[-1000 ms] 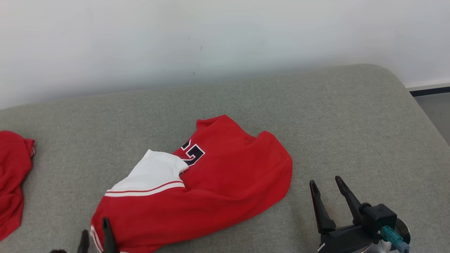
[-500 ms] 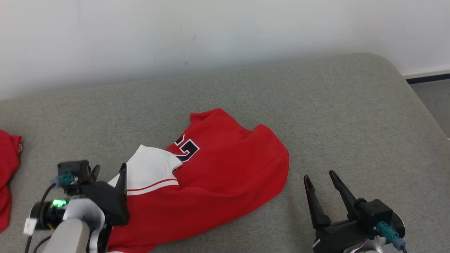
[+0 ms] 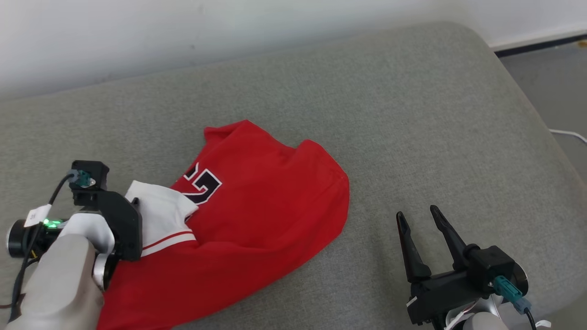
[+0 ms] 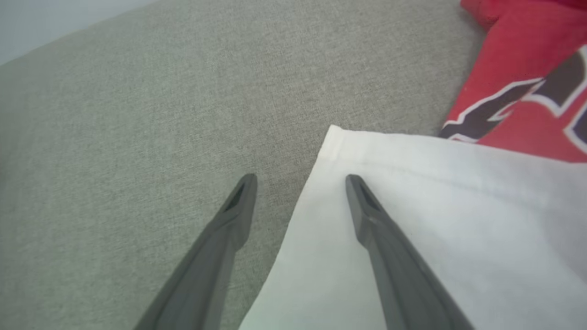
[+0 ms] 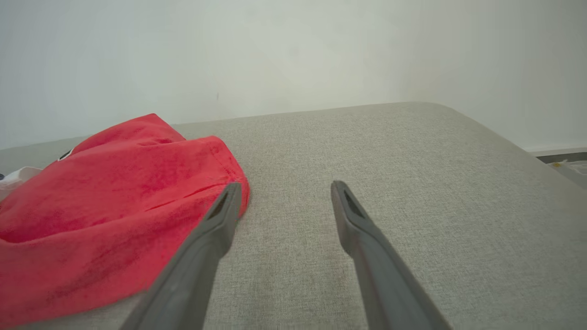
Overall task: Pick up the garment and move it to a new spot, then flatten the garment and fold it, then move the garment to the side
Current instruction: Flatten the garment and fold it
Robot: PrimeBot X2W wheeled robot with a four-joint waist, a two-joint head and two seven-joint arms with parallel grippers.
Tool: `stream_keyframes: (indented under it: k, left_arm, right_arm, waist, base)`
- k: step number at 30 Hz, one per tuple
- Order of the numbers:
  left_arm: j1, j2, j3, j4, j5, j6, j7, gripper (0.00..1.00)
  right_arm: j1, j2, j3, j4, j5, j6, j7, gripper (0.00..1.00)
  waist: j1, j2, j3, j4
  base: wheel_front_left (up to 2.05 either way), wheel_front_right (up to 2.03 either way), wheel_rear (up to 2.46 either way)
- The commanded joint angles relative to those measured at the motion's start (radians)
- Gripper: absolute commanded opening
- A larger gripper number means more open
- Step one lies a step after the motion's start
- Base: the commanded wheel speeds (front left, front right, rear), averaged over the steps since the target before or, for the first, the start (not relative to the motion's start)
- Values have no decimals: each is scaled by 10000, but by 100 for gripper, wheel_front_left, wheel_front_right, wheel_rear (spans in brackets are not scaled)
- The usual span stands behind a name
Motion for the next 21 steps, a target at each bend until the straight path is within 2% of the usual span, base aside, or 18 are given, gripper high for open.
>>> stream_keyframes:
  k: [1,7,8,9,14,21]
  left_arm:
    - [-142,44,-10,153,-95,-61,96,100]
    - [-276,-56,2,674,-262,-85,428,100]
    - [-295,-62,-19,744,-281,-114,480,71]
    - [-297,-85,-35,811,-340,-175,553,0]
    - [-414,-244,68,714,-566,-167,278,0]
    - [-121,-660,392,-428,-907,-76,-1559,0]
  right_arm:
    - [-78,40,-23,-7,-1,-22,-57,100]
    - [-146,110,0,41,-27,-22,-114,100]
    - [-167,116,29,52,-22,-22,-121,100]
    - [-173,116,35,60,-15,-22,-128,100]
    - [-167,122,-49,64,-16,-22,-137,100]
    - [34,55,-131,141,38,-22,-163,100]
  waist:
    - [-2,-1,267,-259]
    - [-2,-1,353,-249]
    - [-2,-1,355,-248]
    - [-2,-1,361,-237]
    - [-2,-1,327,1]
    - [-2,-1,-76,588]
  base:
    - [0,0,0]
    - [0,0,0]
    - [0,0,0]
    - [0,0,0]
    - [0,0,0]
    - [0,0,0]
